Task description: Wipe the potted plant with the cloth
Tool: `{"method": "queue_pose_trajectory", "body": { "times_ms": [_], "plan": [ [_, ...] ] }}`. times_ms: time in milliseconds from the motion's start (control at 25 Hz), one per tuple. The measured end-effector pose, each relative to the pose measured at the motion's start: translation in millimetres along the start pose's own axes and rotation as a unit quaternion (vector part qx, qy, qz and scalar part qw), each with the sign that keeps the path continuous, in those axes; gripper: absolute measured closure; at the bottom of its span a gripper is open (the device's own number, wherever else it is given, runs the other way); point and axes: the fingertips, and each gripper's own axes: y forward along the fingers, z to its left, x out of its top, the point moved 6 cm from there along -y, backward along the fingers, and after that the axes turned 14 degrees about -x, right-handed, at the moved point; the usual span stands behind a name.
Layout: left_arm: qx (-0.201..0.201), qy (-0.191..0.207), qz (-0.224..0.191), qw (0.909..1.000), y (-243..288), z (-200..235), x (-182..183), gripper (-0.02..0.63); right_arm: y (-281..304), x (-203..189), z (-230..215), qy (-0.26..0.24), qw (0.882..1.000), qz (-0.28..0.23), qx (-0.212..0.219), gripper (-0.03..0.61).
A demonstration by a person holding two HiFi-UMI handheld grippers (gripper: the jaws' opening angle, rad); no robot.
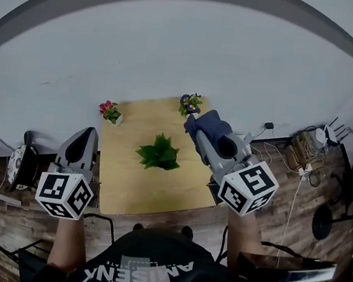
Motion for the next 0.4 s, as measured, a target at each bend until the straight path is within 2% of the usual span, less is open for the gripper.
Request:
{"method": "queue_pose_trajectory", "body": {
  "times_ms": [240, 400],
  "plan": [
    [0.008, 0.019, 0.006, 0.9998, 10.9, -0.3, -4.3, 0.612, 4.5, 1.3, -3.0, -0.002, 1.0, 0.0, -0.004, 0.535],
    [0.01, 0.018, 0.002, 0.9998, 13.8, -0.6, -2.4, 0.612, 6.7, 2.7, -4.9, -0.003, 1.0, 0.002, -0.006, 0.535]
  ]
}}
